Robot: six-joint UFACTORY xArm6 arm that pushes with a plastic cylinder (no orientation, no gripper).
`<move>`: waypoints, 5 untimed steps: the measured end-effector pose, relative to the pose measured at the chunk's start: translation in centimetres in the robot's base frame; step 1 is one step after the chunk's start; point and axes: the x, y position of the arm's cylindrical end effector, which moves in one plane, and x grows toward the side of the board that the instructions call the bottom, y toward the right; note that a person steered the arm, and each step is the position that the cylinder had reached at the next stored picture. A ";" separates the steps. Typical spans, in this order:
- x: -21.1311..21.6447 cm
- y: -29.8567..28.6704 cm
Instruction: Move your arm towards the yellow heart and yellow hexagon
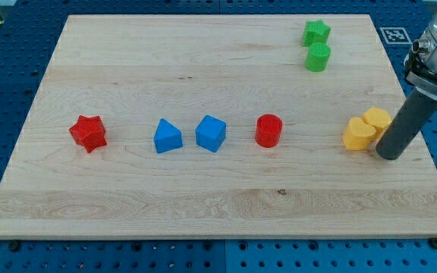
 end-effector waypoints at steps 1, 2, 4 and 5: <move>-0.7 -0.1; -0.7 -1.2; -0.4 -3.4; -0.4 -3.7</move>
